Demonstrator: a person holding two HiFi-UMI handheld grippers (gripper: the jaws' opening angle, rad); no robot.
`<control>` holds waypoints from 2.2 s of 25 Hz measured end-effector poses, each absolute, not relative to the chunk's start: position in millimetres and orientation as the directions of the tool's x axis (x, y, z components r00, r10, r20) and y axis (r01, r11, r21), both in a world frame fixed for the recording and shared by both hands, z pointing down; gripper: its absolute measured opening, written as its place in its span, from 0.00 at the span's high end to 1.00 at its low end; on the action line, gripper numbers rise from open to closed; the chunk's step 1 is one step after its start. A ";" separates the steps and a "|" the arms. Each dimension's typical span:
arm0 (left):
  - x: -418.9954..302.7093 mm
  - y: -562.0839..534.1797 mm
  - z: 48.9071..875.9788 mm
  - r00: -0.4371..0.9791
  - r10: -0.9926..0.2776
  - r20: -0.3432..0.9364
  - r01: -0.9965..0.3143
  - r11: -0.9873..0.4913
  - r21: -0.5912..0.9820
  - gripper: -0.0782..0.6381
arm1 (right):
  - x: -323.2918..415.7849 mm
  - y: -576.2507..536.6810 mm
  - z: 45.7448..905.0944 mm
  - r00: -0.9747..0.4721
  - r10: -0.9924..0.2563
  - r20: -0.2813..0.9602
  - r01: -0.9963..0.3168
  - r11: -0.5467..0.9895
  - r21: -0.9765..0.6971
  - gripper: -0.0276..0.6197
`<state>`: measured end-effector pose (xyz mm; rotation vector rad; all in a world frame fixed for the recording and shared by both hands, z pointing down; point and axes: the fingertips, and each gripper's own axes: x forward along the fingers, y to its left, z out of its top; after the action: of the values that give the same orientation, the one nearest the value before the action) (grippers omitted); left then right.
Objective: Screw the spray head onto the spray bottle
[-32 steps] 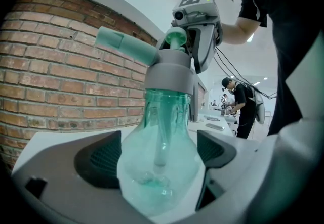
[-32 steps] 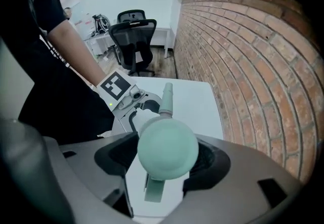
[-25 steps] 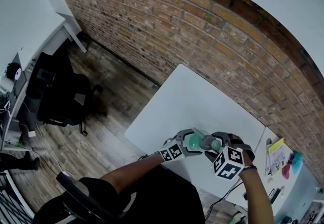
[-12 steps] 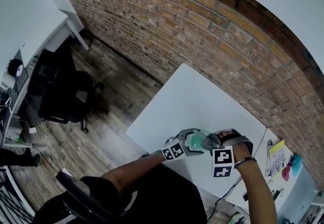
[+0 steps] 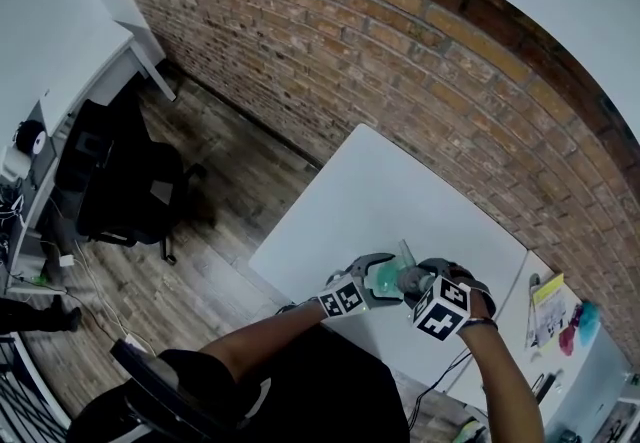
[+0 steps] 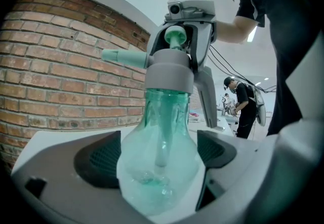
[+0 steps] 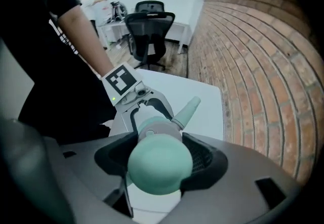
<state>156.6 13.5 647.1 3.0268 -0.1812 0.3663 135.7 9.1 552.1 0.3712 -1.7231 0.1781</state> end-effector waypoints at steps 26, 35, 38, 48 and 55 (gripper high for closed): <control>157.2 13.6 647.1 0.965 -0.106 0.241 -0.128 -0.988 0.081 0.24 | 139.7 20.9 506.2 -0.273 -0.161 0.948 0.079 0.979 0.189 0.54; 157.5 12.8 647.2 0.965 -0.105 0.240 -0.129 -0.988 0.088 0.24 | 159.8 11.2 518.9 -0.094 -0.160 0.983 0.356 0.917 0.183 0.54; 156.9 12.7 647.2 0.966 -0.107 0.237 -0.131 -0.987 0.089 0.24 | 160.5 9.5 522.8 -0.046 -0.181 0.982 0.459 0.870 0.182 0.54; 156.7 13.2 648.3 0.966 -0.100 0.240 -0.124 -0.989 0.086 0.24 | 146.5 17.8 534.6 -0.036 -0.175 0.984 0.621 0.767 0.159 0.54; 156.4 13.8 647.0 0.965 -0.100 0.244 -0.123 -0.989 0.084 0.24 | 145.9 19.0 536.6 0.010 -0.137 0.991 0.628 0.771 0.100 0.54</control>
<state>156.4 13.8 647.0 3.0154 -0.1716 0.3671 145.9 19.0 536.6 -0.4265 -1.4471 -0.6263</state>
